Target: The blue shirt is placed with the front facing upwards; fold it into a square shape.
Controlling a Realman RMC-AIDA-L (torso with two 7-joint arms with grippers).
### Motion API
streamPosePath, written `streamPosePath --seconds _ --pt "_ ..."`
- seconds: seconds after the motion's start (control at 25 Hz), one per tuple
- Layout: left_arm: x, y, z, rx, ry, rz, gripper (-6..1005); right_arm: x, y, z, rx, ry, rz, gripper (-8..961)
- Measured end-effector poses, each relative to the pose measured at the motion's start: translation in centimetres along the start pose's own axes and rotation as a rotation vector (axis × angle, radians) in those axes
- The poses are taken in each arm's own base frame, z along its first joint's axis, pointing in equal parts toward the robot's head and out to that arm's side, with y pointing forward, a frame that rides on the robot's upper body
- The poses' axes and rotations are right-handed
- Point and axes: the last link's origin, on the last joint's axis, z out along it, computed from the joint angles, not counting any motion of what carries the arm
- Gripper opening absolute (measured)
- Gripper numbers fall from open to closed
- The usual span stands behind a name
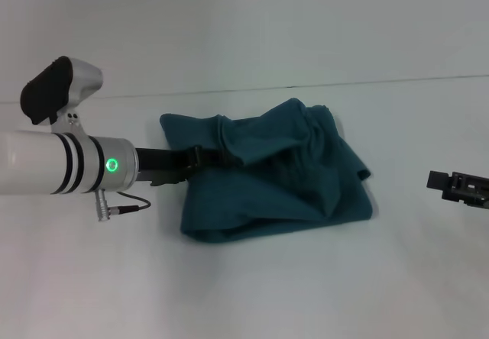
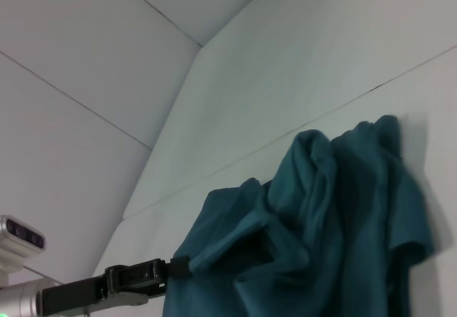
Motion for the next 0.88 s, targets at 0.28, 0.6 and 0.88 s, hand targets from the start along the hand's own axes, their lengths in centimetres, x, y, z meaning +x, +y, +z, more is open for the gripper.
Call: streamPosePath --seconds 0.28,0.6,0.88 --pt "0.0 0.3 0.0 -0.008 -0.009 0.009 630 0.2 0.0 0.1 -0.003 -0.002 0.005 925" --pt "0.1 0.8 -0.1 -0.027 -0.017 0.022 288 0.1 -0.1 -0.1 -0.001 -0.017 0.011 925" --pt "-1.6 1.7 -0.9 -0.118 -0.129 0.012 122 0.1 -0.2 -0.2 -0.001 -0.026 0.017 925"
